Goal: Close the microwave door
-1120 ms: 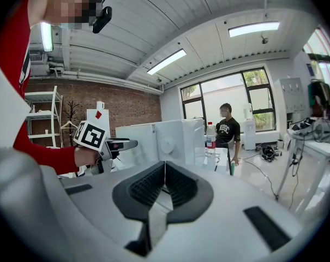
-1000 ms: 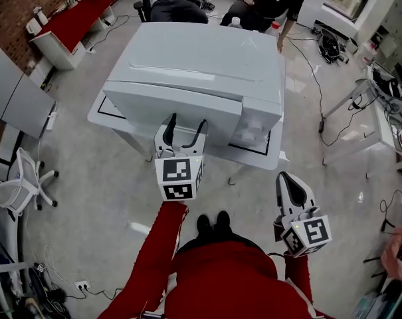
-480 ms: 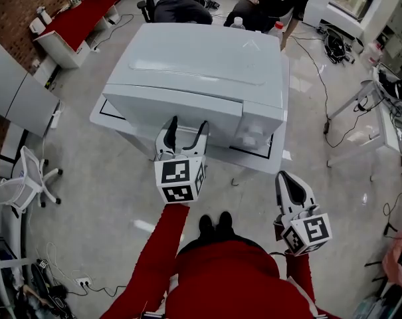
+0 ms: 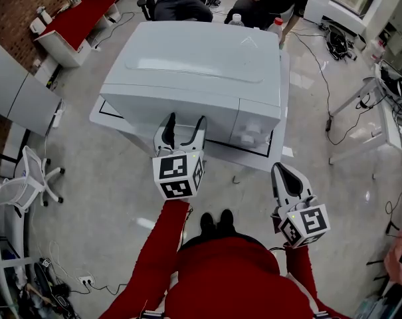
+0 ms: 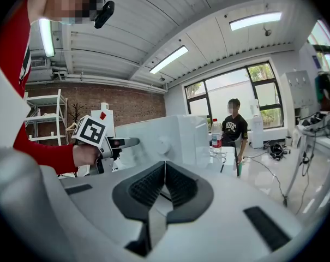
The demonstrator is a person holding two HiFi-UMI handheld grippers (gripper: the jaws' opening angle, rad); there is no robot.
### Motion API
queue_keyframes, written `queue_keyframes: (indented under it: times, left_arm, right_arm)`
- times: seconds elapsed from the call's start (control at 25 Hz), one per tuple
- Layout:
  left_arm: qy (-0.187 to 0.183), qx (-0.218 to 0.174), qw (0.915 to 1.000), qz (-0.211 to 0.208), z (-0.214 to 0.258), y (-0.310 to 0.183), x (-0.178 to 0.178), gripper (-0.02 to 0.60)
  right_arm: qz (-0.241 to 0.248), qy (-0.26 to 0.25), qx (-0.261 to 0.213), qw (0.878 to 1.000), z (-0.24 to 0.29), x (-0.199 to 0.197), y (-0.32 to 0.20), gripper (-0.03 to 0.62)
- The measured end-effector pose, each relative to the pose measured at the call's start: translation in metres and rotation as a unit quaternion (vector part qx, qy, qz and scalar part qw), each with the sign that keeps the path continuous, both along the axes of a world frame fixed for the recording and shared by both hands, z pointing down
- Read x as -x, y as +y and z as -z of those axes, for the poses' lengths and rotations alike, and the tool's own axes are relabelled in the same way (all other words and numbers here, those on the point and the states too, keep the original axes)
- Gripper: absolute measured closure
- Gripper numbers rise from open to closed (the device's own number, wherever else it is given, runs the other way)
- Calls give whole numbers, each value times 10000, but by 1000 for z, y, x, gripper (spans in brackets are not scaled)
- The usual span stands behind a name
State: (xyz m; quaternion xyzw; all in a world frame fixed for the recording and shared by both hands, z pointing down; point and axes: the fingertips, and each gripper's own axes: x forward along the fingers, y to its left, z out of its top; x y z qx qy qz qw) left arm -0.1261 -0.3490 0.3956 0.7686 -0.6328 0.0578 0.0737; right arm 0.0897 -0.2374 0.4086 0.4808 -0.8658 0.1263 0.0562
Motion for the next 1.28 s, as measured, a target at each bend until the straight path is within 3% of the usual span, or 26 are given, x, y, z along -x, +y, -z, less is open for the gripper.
queue_keyframes:
  times: [0.24,0.4,0.48,0.52,0.6,0.68,1.28]
  left_arm:
    - [56,34,9999,-85,0,6,0,286]
    - [632,-131,9970,-431,15,33,4,337]
    - [1113,-319,9913,-629,28,48,9,403]
    - [1337,-408,9877,-702,34,55,11,464]
    - [1565,-517,9833,-777,40,69,14,543]
    - [1541,-575,9828,-835,44,81,14,571]
    - [1066,-533,9808,-1547,36,134,-19,572]
  right_arm:
    - [21,-14,-26,10000,2,-1,-2,580]
    - [136,-84,-141,9998,10,2,-4,580]
    - [179,-142,-199,9995,14,3,-5,580]
    - [208,-168,-223,9994,16,4,-5,580]
    - [296,-194,-269,9990,18,8,-4,580]
    - [386,-197,-304,9986,20,11,-3,580]
    - [949,-193,-435,9943,25,42,5,580]
